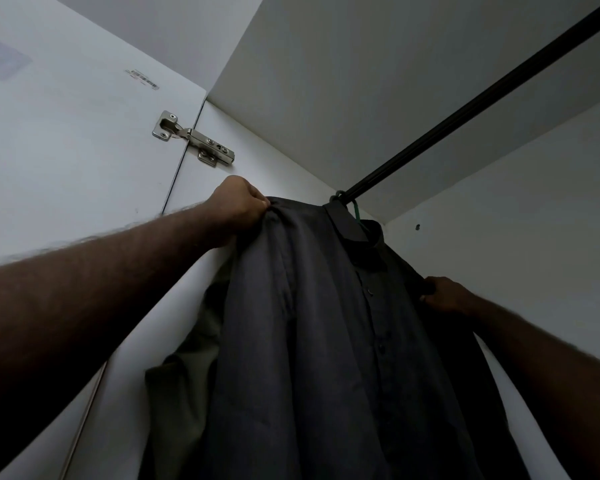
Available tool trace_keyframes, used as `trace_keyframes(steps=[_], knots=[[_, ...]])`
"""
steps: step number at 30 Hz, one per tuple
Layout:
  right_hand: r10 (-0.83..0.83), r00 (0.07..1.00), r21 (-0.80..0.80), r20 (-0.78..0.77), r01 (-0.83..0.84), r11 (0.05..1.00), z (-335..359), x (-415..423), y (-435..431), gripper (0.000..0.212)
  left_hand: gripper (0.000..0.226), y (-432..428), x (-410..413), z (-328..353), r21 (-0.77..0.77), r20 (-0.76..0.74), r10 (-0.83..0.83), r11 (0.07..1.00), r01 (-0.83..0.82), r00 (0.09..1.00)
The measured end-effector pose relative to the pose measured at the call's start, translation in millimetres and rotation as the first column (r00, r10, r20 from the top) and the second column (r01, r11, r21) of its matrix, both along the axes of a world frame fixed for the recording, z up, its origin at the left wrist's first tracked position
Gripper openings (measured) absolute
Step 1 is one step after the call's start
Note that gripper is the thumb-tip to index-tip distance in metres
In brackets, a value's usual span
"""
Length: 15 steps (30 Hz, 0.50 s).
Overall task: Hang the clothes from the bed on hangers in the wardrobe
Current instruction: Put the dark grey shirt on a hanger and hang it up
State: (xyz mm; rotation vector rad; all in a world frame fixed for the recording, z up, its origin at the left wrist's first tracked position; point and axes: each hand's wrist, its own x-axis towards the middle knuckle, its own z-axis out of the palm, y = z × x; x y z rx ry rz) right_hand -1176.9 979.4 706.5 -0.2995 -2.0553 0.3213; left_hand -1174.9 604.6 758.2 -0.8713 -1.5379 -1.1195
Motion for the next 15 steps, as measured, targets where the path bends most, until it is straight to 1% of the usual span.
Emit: trace_keyframes(steps=[2, 3, 5, 6, 7, 9, 10, 12, 14, 15], knots=[[-0.016, 1.0, -0.016, -0.017, 0.016, 1.0, -3, -1, -4, 0.04, 0.011, -1, 8, -6, -0.027, 0.06, -0.092, 0.995, 0.094, 0.994], [-0.027, 0.997, -0.021, -0.068, 0.026, 0.999, -3, -1, -7, 0.04, 0.018, -3, 12, -10, -0.033, 0.092, -0.144, 0.989, 0.147, 0.985], [-0.018, 0.961, -0.048, -0.276, 0.005, 0.999, -3, 2, -17, 0.039, 0.046, -8, 17, -14, -0.02, 0.155, -0.24, 0.969, 0.246, 0.958], [0.013, 0.916, -0.035, -0.402, -0.03, 0.999, -2, 4, -26, 0.037, 0.054, -12, 20, -17, 0.0, 0.184, -0.268, 0.962, 0.272, 0.946], [0.064, 0.862, 0.007, -0.502, -0.07, 0.998, 0, 8, -39, 0.032, 0.051, -16, 24, -20, 0.005, 0.211, -0.28, 0.958, 0.286, 0.936], [0.206, 0.769, 0.129, -0.605, -0.16, 0.979, 2, 21, -74, 0.023, 0.021, -23, 31, -27, -0.057, 0.273, -0.246, 0.961, 0.271, 0.93], [0.279, 0.736, 0.194, -0.617, -0.2, 0.96, 3, 30, -95, 0.019, 0.01, -26, 33, -31, -0.098, 0.301, -0.215, 0.962, 0.255, 0.929], [0.402, 0.699, 0.334, -0.592, -0.241, 0.911, 3, 43, -135, 0.013, 0.006, -31, 33, -38, -0.148, 0.341, -0.171, 0.961, 0.233, 0.924], [0.492, 0.71, 0.453, -0.504, -0.268, 0.85, 2, 50, -165, 0.01, 0.007, -32, 31, -47, -0.146, 0.347, -0.152, 0.966, 0.213, 0.926], [0.516, 0.728, 0.484, -0.452, -0.286, 0.827, 1, 50, -176, 0.01, 0.009, -32, 31, -53, -0.123, 0.333, -0.147, 0.972, 0.198, 0.931]])
